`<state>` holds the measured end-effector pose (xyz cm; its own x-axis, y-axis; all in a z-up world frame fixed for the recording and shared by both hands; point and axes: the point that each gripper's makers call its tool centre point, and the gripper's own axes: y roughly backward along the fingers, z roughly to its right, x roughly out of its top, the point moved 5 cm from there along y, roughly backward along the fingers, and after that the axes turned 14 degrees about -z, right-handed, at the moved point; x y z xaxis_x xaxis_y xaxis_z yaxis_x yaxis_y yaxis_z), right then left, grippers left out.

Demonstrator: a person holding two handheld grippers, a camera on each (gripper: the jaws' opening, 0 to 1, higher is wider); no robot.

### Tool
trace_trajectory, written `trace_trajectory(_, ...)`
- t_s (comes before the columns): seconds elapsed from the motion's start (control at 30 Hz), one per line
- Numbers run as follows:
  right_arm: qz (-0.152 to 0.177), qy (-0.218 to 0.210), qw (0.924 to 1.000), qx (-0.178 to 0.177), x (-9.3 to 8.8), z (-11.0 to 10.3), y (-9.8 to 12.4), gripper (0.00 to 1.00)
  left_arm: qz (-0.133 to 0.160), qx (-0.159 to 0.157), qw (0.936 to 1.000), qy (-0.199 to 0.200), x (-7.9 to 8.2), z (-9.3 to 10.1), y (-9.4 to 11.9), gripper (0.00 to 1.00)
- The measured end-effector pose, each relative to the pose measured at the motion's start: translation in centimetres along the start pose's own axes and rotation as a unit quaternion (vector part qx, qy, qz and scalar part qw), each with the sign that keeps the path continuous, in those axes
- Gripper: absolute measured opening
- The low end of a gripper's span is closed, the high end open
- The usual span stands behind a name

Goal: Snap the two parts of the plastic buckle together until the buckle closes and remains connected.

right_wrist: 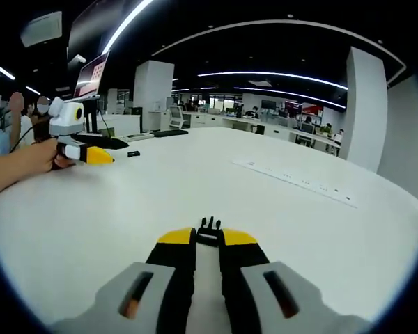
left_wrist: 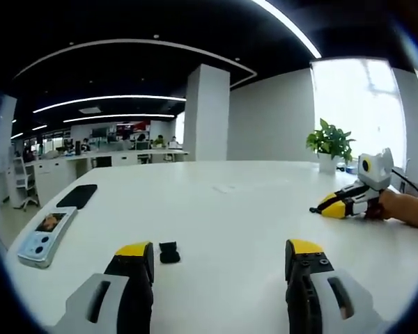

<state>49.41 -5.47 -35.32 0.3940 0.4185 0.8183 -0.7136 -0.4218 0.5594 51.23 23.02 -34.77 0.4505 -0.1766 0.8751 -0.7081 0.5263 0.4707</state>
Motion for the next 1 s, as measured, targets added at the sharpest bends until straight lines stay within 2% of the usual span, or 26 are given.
trace_trajectory(0.2,0.0,0.003,1.0,0.002,0.1,0.1,-0.1,0.13,-0.01,0.003,0.9999,0.001,-0.6,0.3,0.2,0.78)
trace_trajectory(0.63,0.002,0.008,1.0,0.0,0.0,-0.1,0.0,0.13,-0.041,0.014,0.999,0.009,-1.0,-0.2,-0.7,0.78)
trace_trajectory(0.9,0.002,0.009,1.0,0.0,0.0,-0.1,0.0,0.13,-0.05,0.012,0.9986,-0.003,-1.2,0.0,-0.9,0.78)
trace_trajectory(1.0,0.003,0.012,0.9999,-0.002,0.1,-0.1,0.0,0.13,-0.056,0.016,0.9982,-0.018,-1.5,0.3,-1.0,0.78)
